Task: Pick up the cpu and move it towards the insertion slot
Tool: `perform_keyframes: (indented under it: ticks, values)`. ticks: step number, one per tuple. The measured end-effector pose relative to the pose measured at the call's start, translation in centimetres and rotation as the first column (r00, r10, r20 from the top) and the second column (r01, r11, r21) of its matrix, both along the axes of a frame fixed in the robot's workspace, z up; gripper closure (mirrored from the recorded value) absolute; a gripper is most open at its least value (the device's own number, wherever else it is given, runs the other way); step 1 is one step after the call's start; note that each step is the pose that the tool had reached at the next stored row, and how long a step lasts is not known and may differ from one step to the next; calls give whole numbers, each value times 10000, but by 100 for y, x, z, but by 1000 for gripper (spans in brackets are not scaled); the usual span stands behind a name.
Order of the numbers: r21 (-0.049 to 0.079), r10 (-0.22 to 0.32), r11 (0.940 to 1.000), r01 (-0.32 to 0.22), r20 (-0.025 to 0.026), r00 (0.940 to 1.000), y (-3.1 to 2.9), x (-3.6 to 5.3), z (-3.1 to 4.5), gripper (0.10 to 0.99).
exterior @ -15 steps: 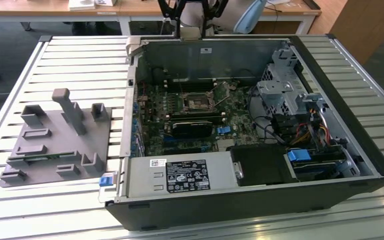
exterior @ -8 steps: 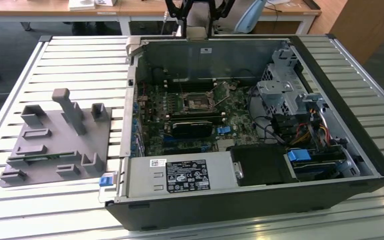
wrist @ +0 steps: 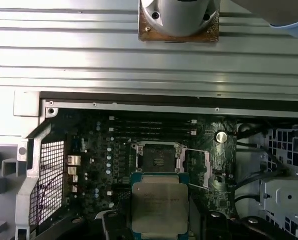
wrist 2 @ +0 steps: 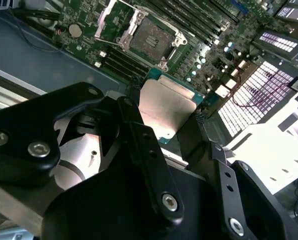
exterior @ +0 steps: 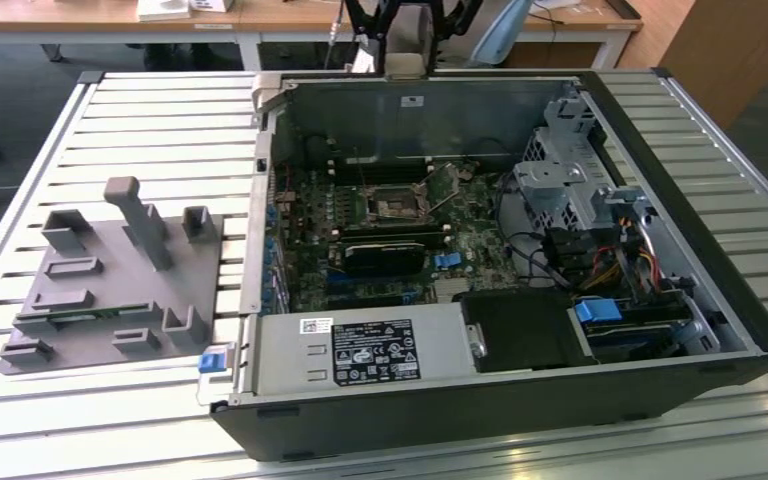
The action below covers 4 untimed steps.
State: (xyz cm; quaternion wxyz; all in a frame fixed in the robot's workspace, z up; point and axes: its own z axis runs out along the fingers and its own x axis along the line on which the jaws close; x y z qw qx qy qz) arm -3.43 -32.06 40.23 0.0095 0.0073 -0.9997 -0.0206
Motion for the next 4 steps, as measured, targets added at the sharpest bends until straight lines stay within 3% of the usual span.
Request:
perform_keyframes:
  ticks: [4]
  values:
    - [1,-1,10000,1,0,10000,1,3,0,545]
